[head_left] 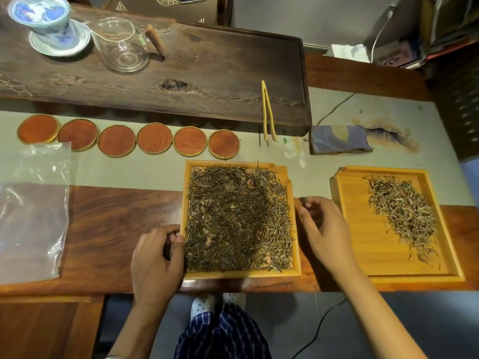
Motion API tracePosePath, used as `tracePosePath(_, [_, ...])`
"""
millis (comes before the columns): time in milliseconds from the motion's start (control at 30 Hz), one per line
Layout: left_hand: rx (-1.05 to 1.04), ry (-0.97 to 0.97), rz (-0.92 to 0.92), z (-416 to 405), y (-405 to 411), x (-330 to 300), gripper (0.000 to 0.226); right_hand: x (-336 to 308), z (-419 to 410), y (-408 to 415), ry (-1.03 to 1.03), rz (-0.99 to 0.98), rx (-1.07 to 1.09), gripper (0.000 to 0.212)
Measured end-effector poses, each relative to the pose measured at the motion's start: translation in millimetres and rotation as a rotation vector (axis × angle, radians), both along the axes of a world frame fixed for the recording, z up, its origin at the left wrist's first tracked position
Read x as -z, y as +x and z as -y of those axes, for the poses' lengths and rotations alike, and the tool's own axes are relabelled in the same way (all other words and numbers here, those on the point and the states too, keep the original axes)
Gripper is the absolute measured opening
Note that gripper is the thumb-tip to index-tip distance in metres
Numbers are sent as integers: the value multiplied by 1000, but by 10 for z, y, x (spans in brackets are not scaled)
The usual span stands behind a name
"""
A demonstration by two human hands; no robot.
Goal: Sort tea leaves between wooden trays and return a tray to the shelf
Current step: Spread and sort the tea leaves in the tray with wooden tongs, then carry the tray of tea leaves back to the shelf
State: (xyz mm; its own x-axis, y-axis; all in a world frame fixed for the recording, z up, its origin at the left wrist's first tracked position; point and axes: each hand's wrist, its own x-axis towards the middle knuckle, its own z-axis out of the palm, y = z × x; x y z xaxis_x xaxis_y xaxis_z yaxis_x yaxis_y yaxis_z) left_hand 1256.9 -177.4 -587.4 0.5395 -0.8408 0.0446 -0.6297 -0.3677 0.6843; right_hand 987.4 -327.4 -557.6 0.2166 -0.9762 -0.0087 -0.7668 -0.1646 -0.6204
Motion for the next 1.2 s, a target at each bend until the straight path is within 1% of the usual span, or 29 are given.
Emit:
tracePosePath(100, [24, -2, -6, 16, 8, -16, 21, 70, -100, 66, 34, -50, -22, 21])
tracePosePath(200, [44, 6, -34, 28, 15, -30, 13, 82, -133, 136, 20, -28, -1, 22])
tracePosePath(267, [42, 30, -51, 51, 28, -27, 20, 75, -134, 166, 44, 15, 40, 24])
tracePosePath(333, [26, 44, -83, 90, 29, -45, 30, 57, -153, 195, 88, 93, 62, 23])
tracePosePath(400, [3, 35, -162, 115, 17, -88, 35, 31, -182, 224, 135, 178, 82, 22])
tracePosePath(533, [-100, -34, -367, 89, 48, -170, 31, 63, -243, 265, 243, 362, 144, 18])
tracePosePath(633, [-119, -57, -415, 59, 117, -256, 36, 83, -333, 324, 359, 591, 227, 16])
tracePosePath(700, [-132, -89, -458, 29, 177, -325, 35, 56, -395, 362, 417, 672, 253, 16])
tracePosePath(767, [-145, -105, -504, -27, 262, -409, 33, -19, -435, 390, 453, 688, 249, 18])
tracePosePath(867, [-142, -126, -570, -155, 441, -587, 31, -198, -432, 503, 490, 683, 241, 30])
tracePosePath(967, [-167, -178, -655, -329, 632, -790, 31, -397, -414, 725, 505, 680, 220, 34])
tracePosePath(1033, [-223, -200, -716, -492, 760, -927, 30, -556, -410, 929, 514, 657, 166, 37])
tracePosePath(1100, [-318, -222, -747, -704, 877, -1076, 29, -737, -429, 1186, 498, 625, 58, 35])
tracePosePath(1200, [-477, -308, -669, -1072, 1016, -1376, 26, -1019, -517, 1626, 512, 647, -57, 27])
